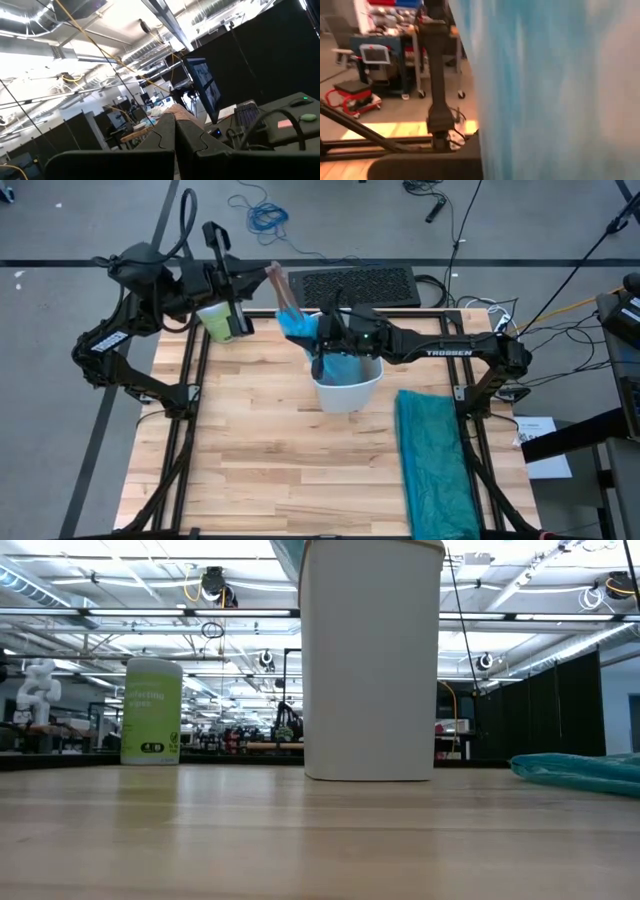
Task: Place trash/remove bag and relplace
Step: Close the blue plastic bag
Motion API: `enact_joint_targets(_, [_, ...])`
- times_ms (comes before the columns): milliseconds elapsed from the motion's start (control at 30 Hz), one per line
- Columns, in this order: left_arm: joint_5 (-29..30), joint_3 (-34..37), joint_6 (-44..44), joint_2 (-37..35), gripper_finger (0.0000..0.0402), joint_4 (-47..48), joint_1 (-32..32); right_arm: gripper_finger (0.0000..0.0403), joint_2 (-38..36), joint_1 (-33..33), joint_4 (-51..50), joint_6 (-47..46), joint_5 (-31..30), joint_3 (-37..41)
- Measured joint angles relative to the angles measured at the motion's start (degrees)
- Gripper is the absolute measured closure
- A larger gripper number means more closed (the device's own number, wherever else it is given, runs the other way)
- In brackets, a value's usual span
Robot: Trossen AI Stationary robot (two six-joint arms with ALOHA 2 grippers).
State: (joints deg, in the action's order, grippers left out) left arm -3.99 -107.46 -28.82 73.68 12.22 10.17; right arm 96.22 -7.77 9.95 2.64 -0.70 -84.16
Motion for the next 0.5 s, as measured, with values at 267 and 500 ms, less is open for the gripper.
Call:
enact_joint_targets(267, [0.42, -0.42, 0.04, -0.62, 0.0401, 0.18, 0.02, 0.0403, -0.15, 0.19, -7.07, -1.98, -2.46, -0.13])
enact_joint_targets(500, [0.42, -3.11, 0.48, -0.6, 0.0401, 1.8, -0.1, 0.0403, -0.28, 0.98, -11.31, -2.49, -4.1, -0.25])
